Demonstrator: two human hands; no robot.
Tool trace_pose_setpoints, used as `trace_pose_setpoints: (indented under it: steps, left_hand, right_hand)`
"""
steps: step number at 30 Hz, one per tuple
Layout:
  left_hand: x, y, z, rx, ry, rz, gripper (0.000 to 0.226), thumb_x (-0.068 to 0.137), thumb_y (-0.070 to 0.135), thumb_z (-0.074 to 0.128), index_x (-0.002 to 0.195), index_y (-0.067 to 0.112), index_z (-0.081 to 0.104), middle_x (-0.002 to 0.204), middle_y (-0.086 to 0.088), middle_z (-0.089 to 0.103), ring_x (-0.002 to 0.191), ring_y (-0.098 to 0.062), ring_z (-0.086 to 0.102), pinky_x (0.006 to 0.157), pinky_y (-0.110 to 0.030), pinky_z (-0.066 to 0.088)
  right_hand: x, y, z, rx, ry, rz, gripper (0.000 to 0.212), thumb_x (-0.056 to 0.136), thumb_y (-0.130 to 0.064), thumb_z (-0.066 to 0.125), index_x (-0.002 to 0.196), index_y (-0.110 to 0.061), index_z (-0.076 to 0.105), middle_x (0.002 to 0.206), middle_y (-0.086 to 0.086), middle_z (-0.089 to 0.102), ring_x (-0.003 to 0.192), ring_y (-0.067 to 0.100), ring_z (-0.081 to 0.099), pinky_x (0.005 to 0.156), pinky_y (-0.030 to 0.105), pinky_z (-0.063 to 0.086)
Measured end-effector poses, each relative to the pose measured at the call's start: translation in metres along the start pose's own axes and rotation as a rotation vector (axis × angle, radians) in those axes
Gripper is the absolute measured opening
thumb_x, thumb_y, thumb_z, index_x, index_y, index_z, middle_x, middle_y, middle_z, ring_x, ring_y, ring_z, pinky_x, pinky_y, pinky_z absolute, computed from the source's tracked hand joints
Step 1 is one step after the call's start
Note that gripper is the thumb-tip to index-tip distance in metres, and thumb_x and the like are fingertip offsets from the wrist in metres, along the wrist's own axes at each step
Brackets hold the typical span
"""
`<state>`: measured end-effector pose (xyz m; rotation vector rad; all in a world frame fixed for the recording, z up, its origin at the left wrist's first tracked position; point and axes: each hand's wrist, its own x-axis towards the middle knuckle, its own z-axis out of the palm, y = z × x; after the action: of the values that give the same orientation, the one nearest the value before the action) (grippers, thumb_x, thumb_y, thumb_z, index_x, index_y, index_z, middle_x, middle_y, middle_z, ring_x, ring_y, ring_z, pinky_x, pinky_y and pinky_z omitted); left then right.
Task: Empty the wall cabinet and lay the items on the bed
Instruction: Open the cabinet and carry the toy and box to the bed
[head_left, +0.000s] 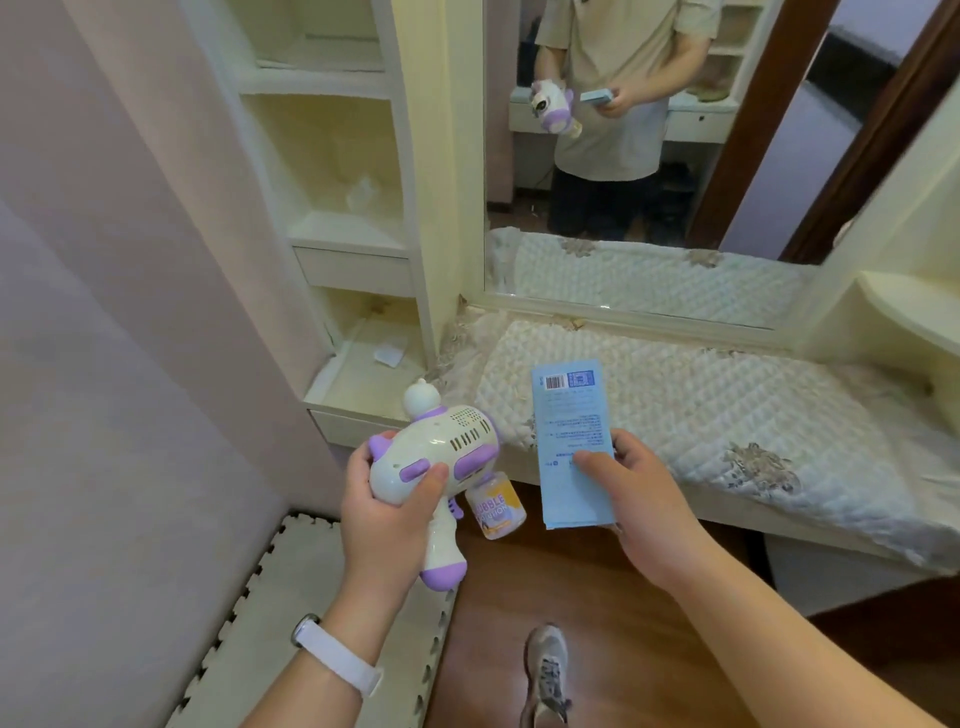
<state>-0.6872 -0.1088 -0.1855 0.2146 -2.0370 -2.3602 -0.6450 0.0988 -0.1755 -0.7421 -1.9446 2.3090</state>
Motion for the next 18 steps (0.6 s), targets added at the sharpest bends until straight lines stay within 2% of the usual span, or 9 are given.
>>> trace_pose_setpoints:
  steps: [5, 7, 9, 11, 15, 18]
  left_hand:
    - [0.045, -0.006, 0.047, 0.025, 0.074, -0.019, 0.038, 0.081, -0.005, 0.071, 0.11, 0.013, 0.052, 0.084, -0.005, 0.071, 0.051, -0.031, 0.065, 0.051, -0.048, 0.056]
    - [0.068, -0.008, 0.066, 0.044, 0.076, -0.016, 0.039, 0.08, -0.005, 0.073, 0.105, 0.019, 0.054, 0.083, -0.002, 0.072, 0.054, -0.032, 0.066, 0.052, -0.048, 0.057]
    - [0.092, -0.013, 0.085, 0.082, 0.074, -0.009, 0.04, 0.078, -0.001, 0.076, 0.104, 0.022, 0.055, 0.091, -0.005, 0.072, 0.064, -0.037, 0.068, 0.054, -0.052, 0.058]
    - [0.111, -0.016, 0.105, 0.128, 0.084, 0.015, 0.04, 0.078, 0.001, 0.077, 0.103, 0.022, 0.055, 0.095, -0.006, 0.07, 0.07, -0.029, 0.071, 0.056, -0.047, 0.059]
    - [0.14, -0.022, 0.146, 0.203, 0.072, 0.069, 0.039, 0.077, 0.002, 0.077, 0.1, 0.025, 0.056, 0.093, 0.004, 0.068, 0.071, -0.004, 0.068, 0.058, -0.027, 0.056]
    - [0.162, -0.03, 0.164, 0.253, 0.059, 0.071, 0.038, 0.077, 0.004, 0.078, 0.097, 0.026, 0.054, 0.091, 0.007, 0.067, 0.069, -0.002, 0.067, 0.061, -0.027, 0.056]
  right_hand:
    - [0.074, -0.018, -0.014, 0.005, -0.038, 0.02, 0.015, 0.094, -0.012, 0.059, 0.109, -0.016, 0.061, 0.109, 0.004, 0.071, 0.093, 0.024, 0.071, 0.074, 0.044, 0.059]
    - [0.103, -0.028, -0.024, -0.007, -0.034, 0.022, 0.015, 0.094, -0.013, 0.06, 0.108, -0.016, 0.062, 0.108, 0.004, 0.072, 0.093, 0.023, 0.071, 0.08, 0.047, 0.058]
    - [0.131, -0.036, -0.035, -0.018, -0.03, 0.016, 0.015, 0.093, -0.012, 0.06, 0.107, -0.015, 0.062, 0.107, 0.004, 0.072, 0.093, 0.023, 0.071, 0.081, 0.048, 0.057]
    - [0.153, -0.043, -0.047, -0.001, -0.026, 0.022, 0.015, 0.093, -0.01, 0.058, 0.106, -0.015, 0.062, 0.107, 0.004, 0.072, 0.092, 0.024, 0.071, 0.078, 0.048, 0.057]
    - [0.184, -0.05, -0.071, -0.014, -0.004, 0.026, 0.015, 0.093, -0.008, 0.057, 0.104, -0.017, 0.062, 0.103, 0.002, 0.071, 0.088, 0.022, 0.071, 0.069, 0.041, 0.057]
    - [0.205, -0.052, -0.084, 0.026, 0.017, 0.053, 0.017, 0.094, -0.008, 0.056, 0.108, -0.015, 0.061, 0.105, 0.003, 0.07, 0.09, 0.024, 0.07, 0.067, 0.04, 0.058]
